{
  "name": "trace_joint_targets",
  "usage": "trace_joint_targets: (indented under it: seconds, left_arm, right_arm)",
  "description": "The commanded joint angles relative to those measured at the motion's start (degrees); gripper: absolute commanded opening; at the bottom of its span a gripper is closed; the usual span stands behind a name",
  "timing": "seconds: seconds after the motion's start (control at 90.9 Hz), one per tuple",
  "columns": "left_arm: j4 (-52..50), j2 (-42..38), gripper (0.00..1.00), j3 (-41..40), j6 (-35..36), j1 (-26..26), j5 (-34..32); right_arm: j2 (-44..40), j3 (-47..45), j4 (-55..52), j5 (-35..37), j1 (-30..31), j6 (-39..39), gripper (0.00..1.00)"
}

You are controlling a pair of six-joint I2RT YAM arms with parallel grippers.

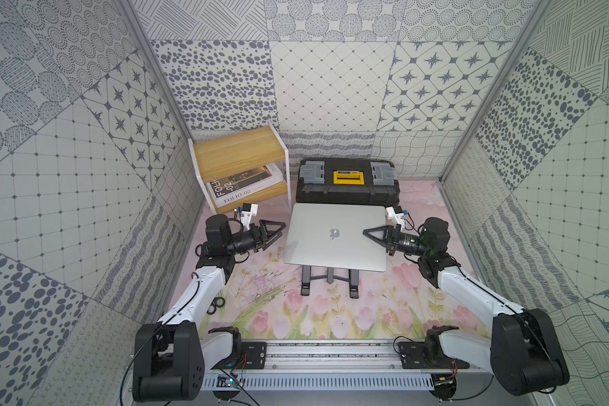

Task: Close the laptop lid and set it aside
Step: Pick up the laptop from the computer stand.

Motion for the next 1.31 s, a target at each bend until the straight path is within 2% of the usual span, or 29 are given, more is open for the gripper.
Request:
trace_joint_targets:
  seconds: [0.0, 0.143, 0.253, 0.407, 0.484, 0.583, 0.649, 0.748, 0.825, 1.013, 1.09, 1.167, 1.2, 1.255, 1.299]
  left_arm:
    - [8.2, 0.7, 0.81, 0.7, -4.9, 0.5, 11.0]
    - [10.9, 1.4, 0.82, 0.3, -7.7, 0.4, 12.4]
    - [20.6, 2.0, 0.80, -1.0, -13.8, 0.4, 13.9]
    - [32.7, 4.2, 0.67, -3.2, -23.0, -0.3, 14.9]
    - [42.3, 6.6, 0.60, -4.6, -31.8, -0.9, 15.3]
    - [56.2, 10.5, 0.46, -5.5, -41.3, -1.2, 15.9]
    - [56.8, 10.9, 0.37, -5.6, -41.6, -1.8, 16.2]
    - [56.7, 10.1, 0.37, -5.6, -42.1, -3.0, 16.1]
    - [56.8, 9.5, 0.34, -5.6, -42.6, -3.4, 16.4]
    - [56.0, 8.8, 0.25, -6.2, -43.3, -3.5, 16.6]
    - [56.2, 8.6, 0.15, -6.3, -44.0, -3.5, 16.5]
    - [55.9, 8.2, 0.09, -5.9, -44.3, -3.5, 16.5]
    - [55.4, 8.0, 0.06, -5.6, -44.4, -3.5, 16.4]
    - [54.1, 7.3, 0.01, -5.2, -44.4, -3.5, 15.9]
    - [53.2, 6.8, 0.00, -4.9, -44.1, -3.5, 15.3]
  right_arm:
    - [0.5, 3.6, 17.6, -4.5, 0.1, 4.9, 0.00]
    - [2.2, 3.7, 24.0, -4.8, 0.5, 8.9, 0.00]
    - [3.6, 4.0, 25.1, -4.9, 1.5, 8.9, 0.00]
    - [5.7, 5.4, 26.6, -4.0, 3.4, 8.9, 0.00]
    - [6.9, 6.2, 27.3, -3.4, 3.9, 8.8, 0.00]
    - [8.7, 7.2, 28.2, -2.8, 4.1, 8.7, 0.00]
    - [10.5, 8.0, 28.7, -2.4, 4.5, 8.7, 0.00]
    - [12.5, 9.2, 29.1, -1.2, 5.0, 8.4, 0.00]
    - [13.9, 10.5, 27.8, -0.4, 5.4, 7.1, 0.00]
    - [15.1, 13.6, 19.1, 1.0, 6.9, 0.2, 0.00]
    - [15.8, 14.5, 18.2, 0.9, 7.1, -0.3, 0.00]
    - [16.6, 15.3, 17.6, 0.5, 7.0, -0.4, 0.00]
    - [16.9, 15.6, 17.0, 0.5, 7.0, -0.6, 0.03]
    - [17.2, 16.2, 14.9, 0.6, 7.0, -1.5, 0.15]
    - [17.3, 16.6, 13.6, 0.8, 7.1, -2.2, 0.21]
